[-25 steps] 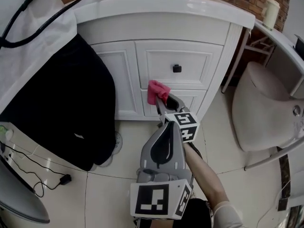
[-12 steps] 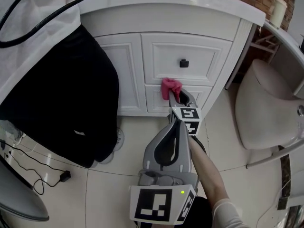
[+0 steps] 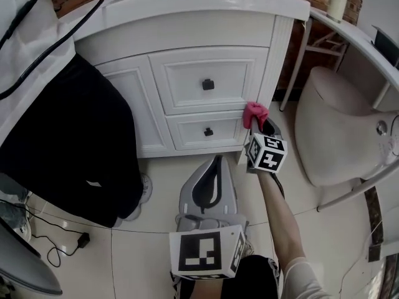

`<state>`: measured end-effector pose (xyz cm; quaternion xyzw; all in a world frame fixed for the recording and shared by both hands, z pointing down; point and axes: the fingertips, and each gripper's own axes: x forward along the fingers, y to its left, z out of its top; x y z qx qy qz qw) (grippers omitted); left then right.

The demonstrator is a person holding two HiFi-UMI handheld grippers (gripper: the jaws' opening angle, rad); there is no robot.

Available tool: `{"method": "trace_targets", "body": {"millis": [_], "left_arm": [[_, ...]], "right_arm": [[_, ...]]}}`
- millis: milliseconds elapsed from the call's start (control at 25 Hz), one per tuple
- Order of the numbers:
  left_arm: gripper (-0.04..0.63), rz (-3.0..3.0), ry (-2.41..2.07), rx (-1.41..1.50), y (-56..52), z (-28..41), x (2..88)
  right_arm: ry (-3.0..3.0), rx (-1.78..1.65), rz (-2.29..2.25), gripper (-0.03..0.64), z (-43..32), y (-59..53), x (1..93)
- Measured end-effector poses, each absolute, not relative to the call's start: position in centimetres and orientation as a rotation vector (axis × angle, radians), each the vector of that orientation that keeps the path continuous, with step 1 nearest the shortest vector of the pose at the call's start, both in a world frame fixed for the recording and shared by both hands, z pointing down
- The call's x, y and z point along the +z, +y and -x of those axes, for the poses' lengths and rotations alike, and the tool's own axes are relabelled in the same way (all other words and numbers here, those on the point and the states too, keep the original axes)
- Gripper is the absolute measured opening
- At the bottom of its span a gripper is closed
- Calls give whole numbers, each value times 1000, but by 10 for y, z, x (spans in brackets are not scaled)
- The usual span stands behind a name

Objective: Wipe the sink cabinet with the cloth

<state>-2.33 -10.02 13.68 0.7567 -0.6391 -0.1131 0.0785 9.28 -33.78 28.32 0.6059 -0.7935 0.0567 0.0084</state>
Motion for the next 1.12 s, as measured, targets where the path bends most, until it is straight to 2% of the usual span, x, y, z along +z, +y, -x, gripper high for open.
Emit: {"method": "trace_targets", "body": {"millis": [120,280,400,640,760,920,1120], "left_arm": [[15,-2304,-1896,-285,-104,15,137],[15,-2422,-1916,-223,-115,26,123],[15,-2435,-2000,-197,-145,66,142],[12,-2172,-2311,-149,-185,167,246],[12,-2097,-2401,-172,-200,198,281],[12,-2122,-2412,-68,-208,193,324],[12,-2188,-2299,-17,-213,164,368]], "right_arm": [[-2498,184,-1880,61,-92,-326,277],[-2603,185,-1802,61,-55,-306,260],[-2707,219,-1695,61,-8,-290,262],[-2905,253,-1250,61,125,-248,311],[-2936,208,-1152,61,167,-265,337],[-2927,58,-1135,63,159,-284,344],[-2793,-23,-1391,68,91,-308,344]]}}
